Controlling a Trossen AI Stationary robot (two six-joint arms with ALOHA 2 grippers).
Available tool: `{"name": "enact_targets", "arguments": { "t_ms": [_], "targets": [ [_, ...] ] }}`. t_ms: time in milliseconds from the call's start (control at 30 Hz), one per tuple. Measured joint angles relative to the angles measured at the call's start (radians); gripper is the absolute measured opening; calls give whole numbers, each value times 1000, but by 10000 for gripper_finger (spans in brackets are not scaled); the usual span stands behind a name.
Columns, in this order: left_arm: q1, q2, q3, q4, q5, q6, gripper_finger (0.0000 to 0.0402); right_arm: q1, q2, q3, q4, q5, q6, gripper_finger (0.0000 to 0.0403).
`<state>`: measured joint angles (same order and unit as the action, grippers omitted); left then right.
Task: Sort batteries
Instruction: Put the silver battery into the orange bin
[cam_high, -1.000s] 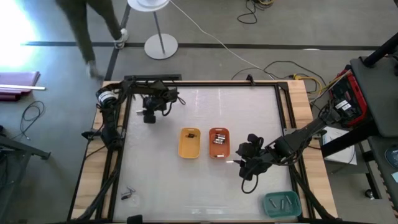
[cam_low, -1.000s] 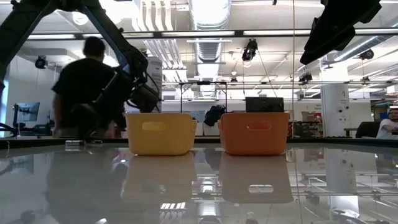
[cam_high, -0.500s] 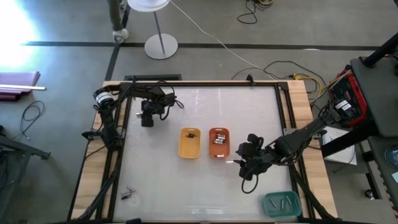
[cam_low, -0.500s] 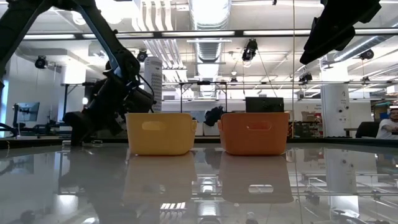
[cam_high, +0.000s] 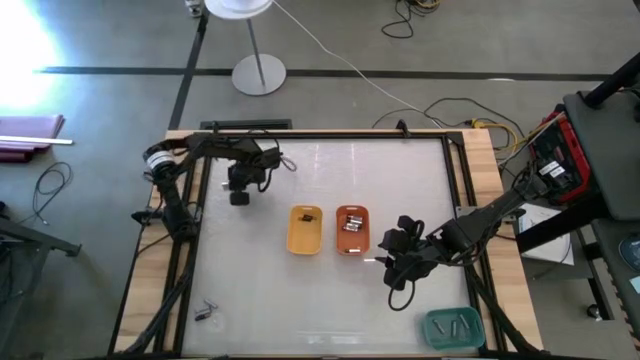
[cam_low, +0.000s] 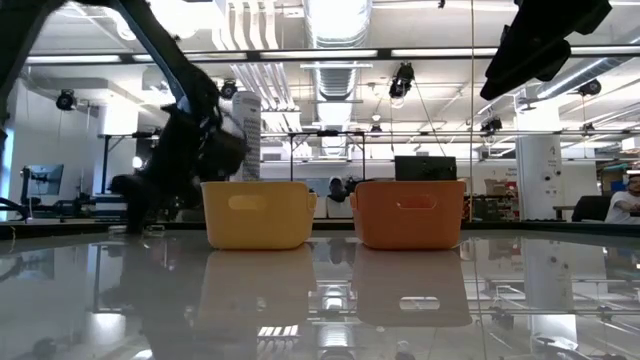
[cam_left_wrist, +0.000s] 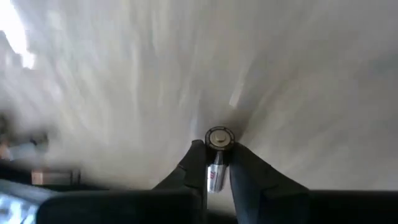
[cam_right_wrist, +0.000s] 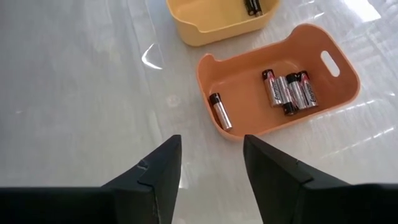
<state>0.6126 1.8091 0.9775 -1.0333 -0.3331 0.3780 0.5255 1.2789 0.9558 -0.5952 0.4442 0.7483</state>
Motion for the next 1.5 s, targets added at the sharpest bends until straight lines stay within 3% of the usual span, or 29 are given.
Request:
{"name": "enact_targets", "arguments": {
  "t_ms": [167, 433, 633, 833, 1000, 1300, 1500],
  "targets": [
    [-17, -205, -51, 154, 265, -12, 23, 0, 0, 0, 3, 1, -30, 159],
    [-101, -500, -158, 340, 356, -131, 23, -16, 0, 0, 11, 59, -97, 168],
    [-209, -595, -217, 618, 483, -225, 24, -52, 0, -1, 55, 82, -166, 173],
    [-345, -547, -220, 929, 485, -294, 24, -92, 17, -10, 159, 121, -255, 164],
    [-429, -434, -179, 1123, 485, -377, 24, -103, 59, -11, 183, 163, -327, 160],
    [-513, -159, 52, 1096, 494, -425, 25, -87, 89, -11, 161, 180, -329, 174],
    [-557, -11, 179, 1052, 502, -437, 25, 20, 22, 30, -58, 210, -206, 172]
  ]
}}
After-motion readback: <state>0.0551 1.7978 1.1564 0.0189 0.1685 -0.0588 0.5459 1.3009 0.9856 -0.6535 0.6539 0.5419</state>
